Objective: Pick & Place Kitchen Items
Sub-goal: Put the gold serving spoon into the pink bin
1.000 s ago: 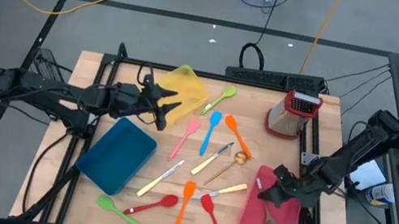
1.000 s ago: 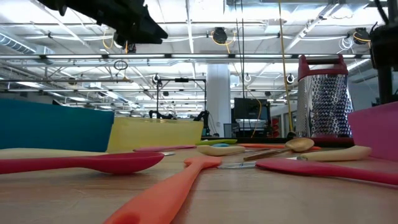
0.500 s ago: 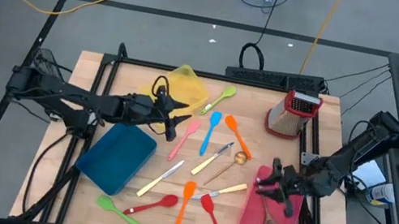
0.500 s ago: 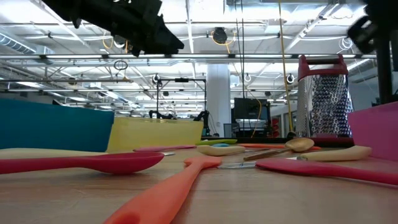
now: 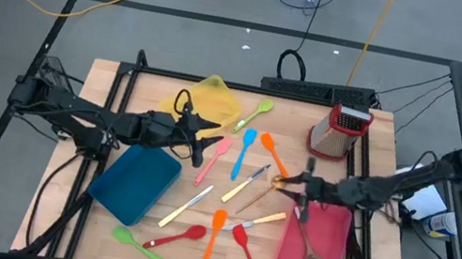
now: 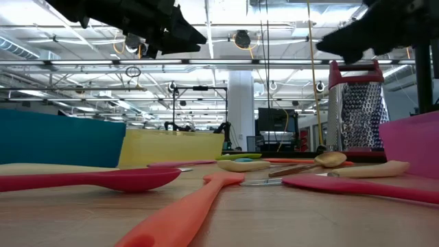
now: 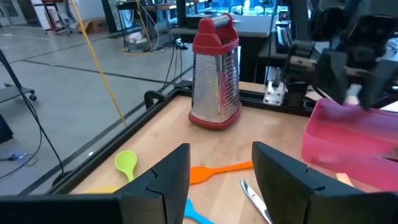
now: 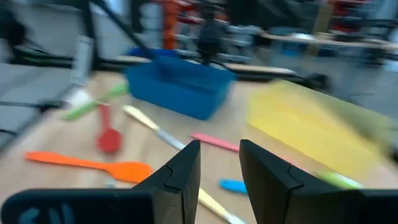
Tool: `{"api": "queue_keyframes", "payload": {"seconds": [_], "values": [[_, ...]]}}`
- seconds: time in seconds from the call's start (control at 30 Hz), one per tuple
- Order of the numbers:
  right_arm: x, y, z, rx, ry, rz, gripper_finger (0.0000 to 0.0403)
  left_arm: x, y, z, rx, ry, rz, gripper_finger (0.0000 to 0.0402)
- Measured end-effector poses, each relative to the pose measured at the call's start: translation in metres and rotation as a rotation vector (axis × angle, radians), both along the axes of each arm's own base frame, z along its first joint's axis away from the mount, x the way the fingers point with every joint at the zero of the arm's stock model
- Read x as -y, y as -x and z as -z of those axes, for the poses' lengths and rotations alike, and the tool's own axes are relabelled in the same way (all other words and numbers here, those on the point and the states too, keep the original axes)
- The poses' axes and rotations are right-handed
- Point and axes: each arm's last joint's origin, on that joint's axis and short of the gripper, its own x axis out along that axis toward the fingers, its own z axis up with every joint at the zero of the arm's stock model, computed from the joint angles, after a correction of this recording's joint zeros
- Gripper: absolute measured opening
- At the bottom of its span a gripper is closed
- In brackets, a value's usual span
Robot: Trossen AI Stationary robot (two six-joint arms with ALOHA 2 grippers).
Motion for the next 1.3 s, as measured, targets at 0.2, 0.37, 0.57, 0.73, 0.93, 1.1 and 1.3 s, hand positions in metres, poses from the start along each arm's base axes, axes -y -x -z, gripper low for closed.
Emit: {"api": "queue_keyframes", "payload": {"seconds": [0.2, 0.37, 0.57, 0.73, 0.93, 1.1, 1.3], "values": [[0.022, -0.033, 0.020, -0.116, -0.039, -0.186, 0.0105, 0.000, 0.000, 0.000, 0.005, 0.001, -0.004, 0.0177], [0.033, -0.058, 0.022, -0.256, -0.011, -0.307, 0.0105, 0.000, 0.000, 0.000, 0.006, 0.006, -0.005, 0.0177], [0.043, -0.077, 0.019, -0.517, 0.092, -0.326, 0.0105, 0.000, 0.000, 0.000, 0.002, -0.005, -0.004, 0.0177], [0.052, -0.085, 0.041, -0.652, 0.078, -0.311, 0.0105, 0.000, 0.000, 0.000, 0.001, -0.007, -0.004, 0.0177], [0.057, -0.088, 0.064, -0.759, 0.067, -0.316, 0.0105, 0.000, 0.000, 0.000, -0.006, -0.007, -0.005, 0.0177], [0.056, -0.088, 0.075, -0.817, 0.042, -0.342, 0.0105, 0.000, 0.000, 0.000, -0.011, -0.020, -0.003, 0.0177], [0.056, -0.083, 0.081, -0.840, 0.078, -0.362, 0.0105, 0.000, 0.000, 0.000, -0.015, -0.029, -0.001, 0.0177]]}}
